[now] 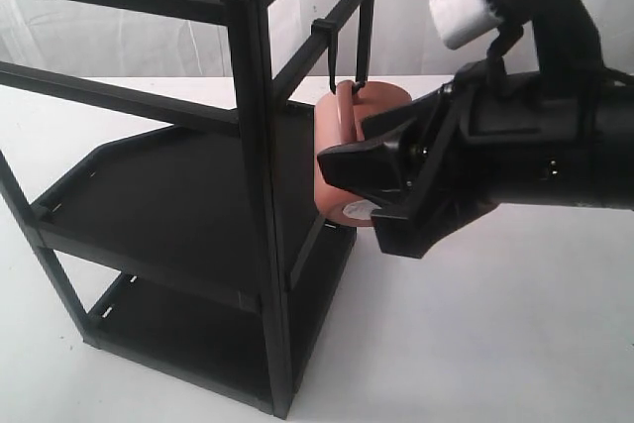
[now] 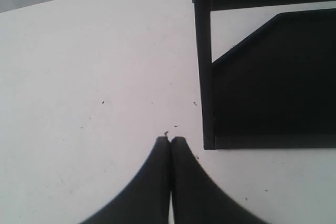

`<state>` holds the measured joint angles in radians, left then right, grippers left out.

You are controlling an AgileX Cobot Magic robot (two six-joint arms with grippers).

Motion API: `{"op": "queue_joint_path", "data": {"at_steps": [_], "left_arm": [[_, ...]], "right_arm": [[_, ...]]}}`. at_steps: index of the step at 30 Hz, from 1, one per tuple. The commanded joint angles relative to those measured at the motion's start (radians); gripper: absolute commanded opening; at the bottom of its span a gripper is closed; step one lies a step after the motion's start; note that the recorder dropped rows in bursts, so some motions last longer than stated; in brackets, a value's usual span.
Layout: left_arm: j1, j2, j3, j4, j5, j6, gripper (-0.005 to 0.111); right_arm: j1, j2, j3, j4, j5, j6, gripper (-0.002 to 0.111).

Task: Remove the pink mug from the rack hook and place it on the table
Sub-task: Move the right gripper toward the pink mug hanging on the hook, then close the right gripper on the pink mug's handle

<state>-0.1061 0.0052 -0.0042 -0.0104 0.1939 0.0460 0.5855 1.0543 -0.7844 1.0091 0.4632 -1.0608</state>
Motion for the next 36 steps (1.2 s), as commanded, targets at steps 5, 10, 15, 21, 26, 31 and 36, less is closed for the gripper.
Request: {"op": "queue_joint_path", "data": {"at_steps": [5, 10, 15, 21, 26, 31, 36], "left_arm": [[0.001, -0.005, 0.004, -0.003, 0.0, 0.003, 0.0], [0.001, -0.005, 0.004, -0.003, 0.0, 0.003, 0.0], [0.001, -0.005, 0.004, -0.003, 0.0, 0.003, 0.0], [0.001, -0.005, 0.004, -0.003, 0.0, 0.003, 0.0], [0.001, -0.005, 0.004, -0.003, 0.0, 0.003, 0.0], [0.001, -0.005, 0.004, -0.003, 0.0, 0.003, 0.0], [0.001, -0.005, 0.004, -0.003, 0.0, 0.003, 0.0]], "right_arm": [[0.016, 0.055, 0.001, 0.001, -0.106, -0.019, 0.048], [0.016, 0.09, -0.02, 0.001, -0.115, -0.019, 0.048], [0.016, 0.11, -0.033, 0.001, -0.123, -0.019, 0.043], [0.016, 0.114, -0.033, 0.003, -0.156, -0.017, 0.02], [0.016, 0.114, -0.033, 0.003, -0.171, -0.017, 0.001], [0.016, 0.114, -0.033, 0.005, -0.176, -0.015, 0.0], [0.016, 0.1, -0.033, 0.006, -0.173, -0.015, 0.0]]}}
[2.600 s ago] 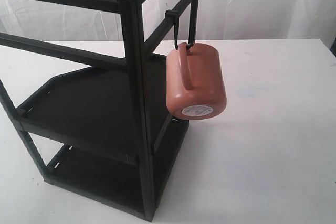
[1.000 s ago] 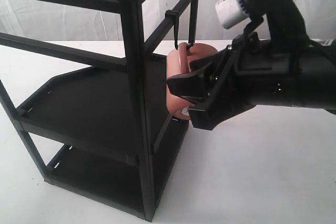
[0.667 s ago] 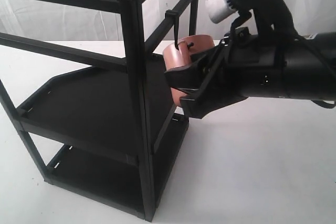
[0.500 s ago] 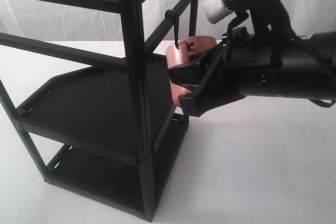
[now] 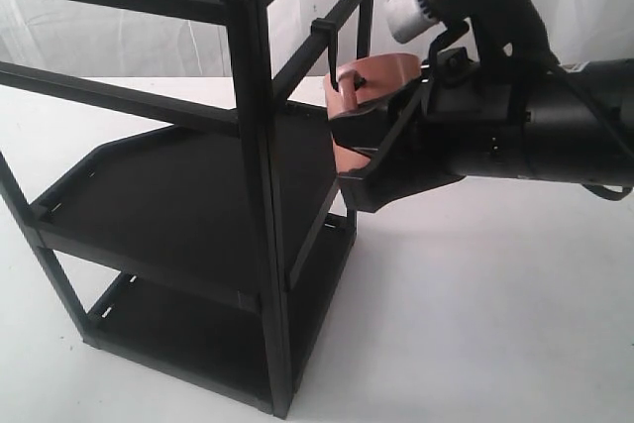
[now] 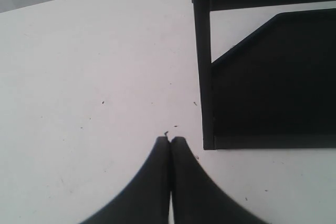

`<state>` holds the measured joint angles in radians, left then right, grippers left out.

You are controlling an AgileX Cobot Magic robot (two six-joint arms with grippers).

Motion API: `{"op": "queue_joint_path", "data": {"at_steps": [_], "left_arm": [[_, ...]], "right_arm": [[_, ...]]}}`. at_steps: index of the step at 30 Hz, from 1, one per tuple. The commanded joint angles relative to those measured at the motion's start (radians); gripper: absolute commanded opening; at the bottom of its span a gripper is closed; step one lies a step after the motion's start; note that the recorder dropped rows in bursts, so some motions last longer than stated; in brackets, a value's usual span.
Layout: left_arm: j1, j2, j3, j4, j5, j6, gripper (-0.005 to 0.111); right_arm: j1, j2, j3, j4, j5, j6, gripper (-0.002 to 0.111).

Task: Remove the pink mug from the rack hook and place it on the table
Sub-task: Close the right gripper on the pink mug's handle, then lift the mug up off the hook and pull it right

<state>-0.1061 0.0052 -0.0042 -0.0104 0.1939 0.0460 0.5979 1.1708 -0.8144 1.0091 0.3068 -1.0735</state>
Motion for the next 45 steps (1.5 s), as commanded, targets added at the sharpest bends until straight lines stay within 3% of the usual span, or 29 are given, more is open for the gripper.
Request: {"op": "queue_joint_path", "data": {"at_steps": [1, 14, 27, 33, 41, 45], "left_arm": [[0.001, -0.005, 0.004, -0.003, 0.0, 0.003, 0.0], [0.001, -0.005, 0.004, -0.003, 0.0, 0.003, 0.0], [0.001, -0.005, 0.004, -0.003, 0.0, 0.003, 0.0], [0.001, -0.005, 0.004, -0.003, 0.0, 0.003, 0.0], [0.001, -0.005, 0.004, -0.003, 0.0, 0.003, 0.0], [0.001, -0.005, 0.004, -0.003, 0.0, 0.003, 0.0]], "right_arm": [[0.003, -0.022, -0.003, 0.006, -0.017, -0.002, 0.0], [0.003, -0.098, -0.001, -0.072, 0.04, 0.012, 0.0], [-0.034, -0.293, 0.057, -0.543, -0.017, 0.45, 0.0], [-0.132, -0.392, 0.141, -0.712, -0.119, 0.632, 0.0], [-0.336, -0.372, 0.147, -0.738, -0.255, 0.639, 0.0], [-0.445, -0.296, 0.147, -0.738, -0.414, 0.639, 0.0]]}}
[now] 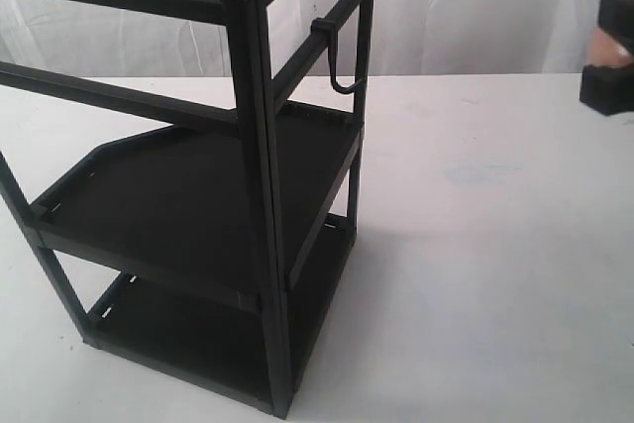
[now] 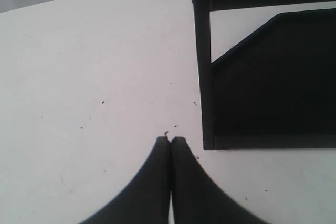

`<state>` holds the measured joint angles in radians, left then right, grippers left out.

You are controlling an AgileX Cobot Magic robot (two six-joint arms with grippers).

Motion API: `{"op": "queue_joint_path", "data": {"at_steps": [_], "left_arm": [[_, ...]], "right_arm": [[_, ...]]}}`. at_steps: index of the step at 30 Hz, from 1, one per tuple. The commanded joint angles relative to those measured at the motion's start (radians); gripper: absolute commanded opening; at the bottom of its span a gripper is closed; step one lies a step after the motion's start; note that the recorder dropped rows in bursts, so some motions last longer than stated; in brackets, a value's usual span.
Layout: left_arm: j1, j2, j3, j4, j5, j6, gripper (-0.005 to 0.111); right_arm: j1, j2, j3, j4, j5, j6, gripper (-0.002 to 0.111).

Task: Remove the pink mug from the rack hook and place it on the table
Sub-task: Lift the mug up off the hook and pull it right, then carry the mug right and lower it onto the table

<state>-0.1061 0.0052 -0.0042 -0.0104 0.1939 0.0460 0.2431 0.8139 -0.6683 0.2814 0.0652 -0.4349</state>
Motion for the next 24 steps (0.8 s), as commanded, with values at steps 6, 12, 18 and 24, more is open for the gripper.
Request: {"op": "queue_joint_path", "data": {"at_steps": [6, 12, 18, 24], "left_arm": [[0.001, -0.005, 0.004, -0.003, 0.0, 0.003, 0.0], [0.001, -0.005, 0.004, -0.003, 0.0, 0.003, 0.0], [0.001, -0.005, 0.004, -0.003, 0.0, 0.003, 0.0], [0.001, -0.005, 0.004, -0.003, 0.0, 0.003, 0.0]], "right_arm": [[-0.224, 0.266, 0.001, -0.002, -0.356, -0.025, 0.0], [-0.243, 0.508, 0.001, -0.038, -0.616, -0.026, 0.0], [-0.242, 0.724, 0.001, -0.114, -0.904, -0.13, 0.003], [-0.242, 0.925, 0.001, -0.172, -1.041, -0.023, 0.007]]}}
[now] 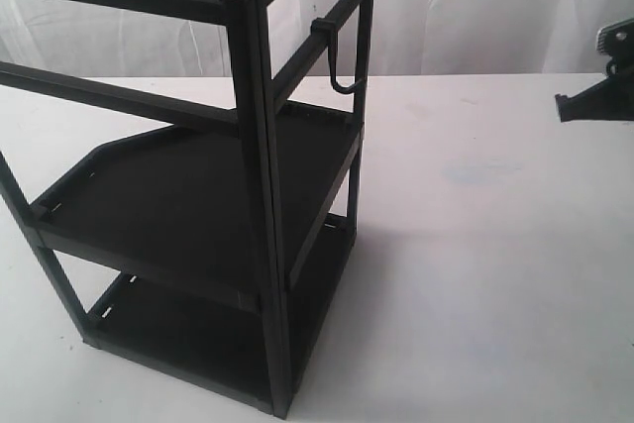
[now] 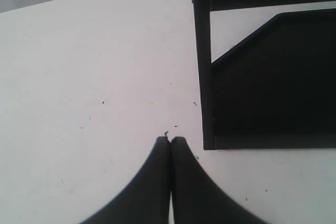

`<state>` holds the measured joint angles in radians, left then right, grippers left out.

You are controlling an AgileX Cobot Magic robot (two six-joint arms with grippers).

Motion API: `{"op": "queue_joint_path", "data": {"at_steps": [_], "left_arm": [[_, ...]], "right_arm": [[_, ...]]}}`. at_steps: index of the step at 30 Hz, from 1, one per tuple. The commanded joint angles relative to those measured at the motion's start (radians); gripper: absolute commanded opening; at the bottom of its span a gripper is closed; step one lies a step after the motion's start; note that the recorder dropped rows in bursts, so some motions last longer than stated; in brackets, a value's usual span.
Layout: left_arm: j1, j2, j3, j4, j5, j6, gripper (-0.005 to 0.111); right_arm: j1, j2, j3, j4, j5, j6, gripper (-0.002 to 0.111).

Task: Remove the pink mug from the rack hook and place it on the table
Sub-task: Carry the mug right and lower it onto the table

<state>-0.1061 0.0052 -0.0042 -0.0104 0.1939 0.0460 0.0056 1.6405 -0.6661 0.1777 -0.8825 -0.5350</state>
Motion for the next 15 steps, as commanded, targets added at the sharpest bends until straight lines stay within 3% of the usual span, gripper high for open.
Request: {"op": "queue_joint_path", "data": {"at_steps": [1, 3, 15], "left_arm": [[0.001, -0.005, 0.004, -0.003, 0.0, 0.003, 0.0], [0.001, -0.005, 0.004, -0.003, 0.0, 0.003, 0.0], [0.001, -0.005, 0.004, -0.003, 0.0, 0.003, 0.0]], "right_arm": [[-0.004, 0.119, -0.001, -0.104, -0.094, 0.114, 0.007], [-0.002, 0.167, -0.001, -0.183, -0.122, 0.181, 0.007], [0.024, 0.396, -0.046, -0.178, -0.325, 0.134, 0.007]]}}
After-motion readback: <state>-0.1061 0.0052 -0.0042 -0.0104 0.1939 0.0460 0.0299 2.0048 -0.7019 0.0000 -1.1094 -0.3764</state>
